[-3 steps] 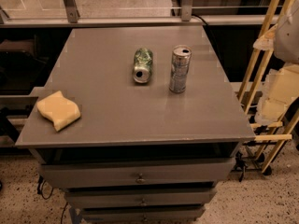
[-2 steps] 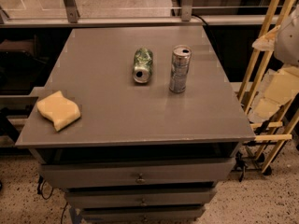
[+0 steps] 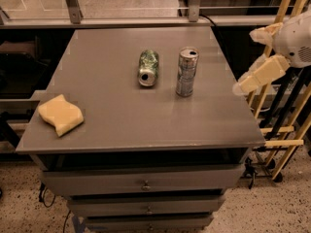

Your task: Move redbull can near sponge

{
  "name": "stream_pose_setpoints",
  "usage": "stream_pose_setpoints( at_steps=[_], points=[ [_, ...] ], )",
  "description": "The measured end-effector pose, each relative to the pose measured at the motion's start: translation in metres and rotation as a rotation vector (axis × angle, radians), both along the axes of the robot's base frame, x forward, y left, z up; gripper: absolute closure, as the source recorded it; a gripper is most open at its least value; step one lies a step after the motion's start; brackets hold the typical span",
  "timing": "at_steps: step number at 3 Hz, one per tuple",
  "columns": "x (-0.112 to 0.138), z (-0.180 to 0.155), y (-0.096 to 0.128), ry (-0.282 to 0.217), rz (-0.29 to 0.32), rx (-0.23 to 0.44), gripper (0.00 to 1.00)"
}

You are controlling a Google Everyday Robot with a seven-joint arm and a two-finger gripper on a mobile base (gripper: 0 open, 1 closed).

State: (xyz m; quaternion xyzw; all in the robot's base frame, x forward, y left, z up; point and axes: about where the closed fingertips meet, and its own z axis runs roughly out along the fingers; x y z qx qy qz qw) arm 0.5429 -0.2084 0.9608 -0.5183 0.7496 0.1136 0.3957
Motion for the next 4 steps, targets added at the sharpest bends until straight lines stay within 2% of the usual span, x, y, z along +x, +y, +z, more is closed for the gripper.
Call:
stream_pose_setpoints(
  at_steps=[1, 2, 4],
  points=[
    [0.009, -0.004, 0.007, 0.008, 0.010, 0.064, 0.00],
    [0.012, -0.010, 0.017, 0.014, -0.013, 0.081, 0.00],
    [0.044, -0.025, 0.069, -0.007, -0.037, 0.170, 0.00]
  ],
)
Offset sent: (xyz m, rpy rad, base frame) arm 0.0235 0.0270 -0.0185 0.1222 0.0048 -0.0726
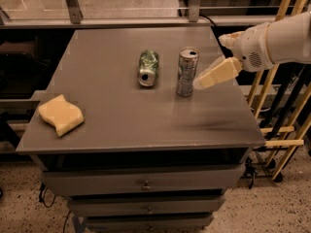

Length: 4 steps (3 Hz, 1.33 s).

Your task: Move redbull can near sponge

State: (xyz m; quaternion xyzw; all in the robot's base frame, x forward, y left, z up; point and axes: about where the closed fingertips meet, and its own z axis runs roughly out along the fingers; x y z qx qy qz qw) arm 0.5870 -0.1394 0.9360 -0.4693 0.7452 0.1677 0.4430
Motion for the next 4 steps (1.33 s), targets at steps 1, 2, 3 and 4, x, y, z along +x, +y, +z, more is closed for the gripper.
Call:
stream_pose_setpoints(
  at_steps=[1, 2, 3, 4],
  points=[
    [0.011, -0.003, 0.020, -0.004, 0.003, 0.037, 0.00],
    [0.018, -0.006, 0.034, -0.001, 0.008, 0.052, 0.00],
    [0.020, -0.010, 0.044, 0.015, 0.016, 0.048, 0.00],
    [0.021, -0.013, 0.053, 0.025, 0.031, 0.047, 0.18]
  ],
)
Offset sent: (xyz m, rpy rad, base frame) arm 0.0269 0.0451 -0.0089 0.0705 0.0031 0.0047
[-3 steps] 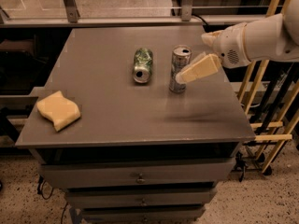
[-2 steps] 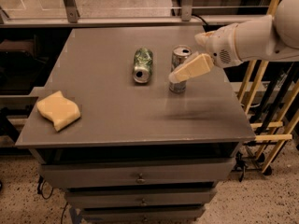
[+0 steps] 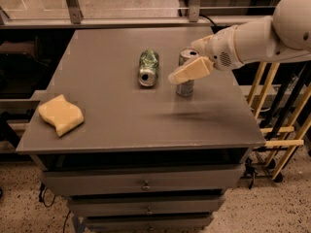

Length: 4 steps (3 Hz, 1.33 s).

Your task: Move redbull can near sponge

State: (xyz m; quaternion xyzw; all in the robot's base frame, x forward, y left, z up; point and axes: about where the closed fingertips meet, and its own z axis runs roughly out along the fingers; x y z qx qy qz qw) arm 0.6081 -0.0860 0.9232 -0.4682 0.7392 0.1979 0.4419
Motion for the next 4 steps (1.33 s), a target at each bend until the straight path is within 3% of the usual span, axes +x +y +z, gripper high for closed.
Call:
stream_pose_setpoints(
  at_steps=[2, 3, 4],
  points=[
    [0.002, -0.004, 0.002, -0.003, 0.011, 0.010, 0.64],
    [0.000, 0.020, 0.004, -0.064, 0.054, 0.061, 0.88],
    [-0.009, 0.060, 0.009, -0.140, 0.140, 0.099, 1.00]
  ],
)
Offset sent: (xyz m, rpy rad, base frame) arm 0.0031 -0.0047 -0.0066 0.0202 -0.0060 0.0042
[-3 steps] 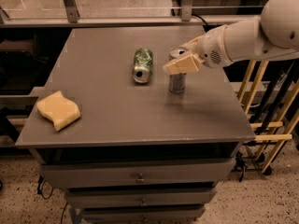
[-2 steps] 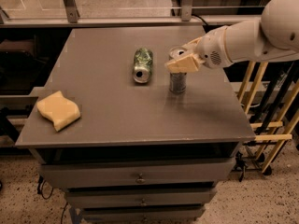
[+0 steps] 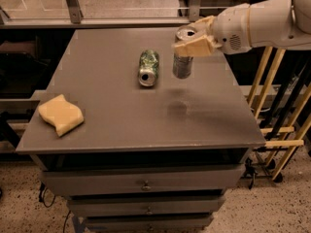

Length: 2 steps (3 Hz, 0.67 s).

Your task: Move redbull can near sponge

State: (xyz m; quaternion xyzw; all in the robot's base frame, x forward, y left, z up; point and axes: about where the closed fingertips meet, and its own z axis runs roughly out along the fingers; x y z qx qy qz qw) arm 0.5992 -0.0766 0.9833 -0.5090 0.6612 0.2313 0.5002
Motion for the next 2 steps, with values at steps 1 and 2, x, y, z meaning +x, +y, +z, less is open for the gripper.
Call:
stream_pose_setpoints(
  at_steps=[1, 2],
  points=[
    [-0.002, 0.010, 0.001, -0.018, 0.019, 0.004, 1.00],
    [-0.011, 0.002, 0.025, 0.013, 0.087, -0.026, 1.00]
  ],
)
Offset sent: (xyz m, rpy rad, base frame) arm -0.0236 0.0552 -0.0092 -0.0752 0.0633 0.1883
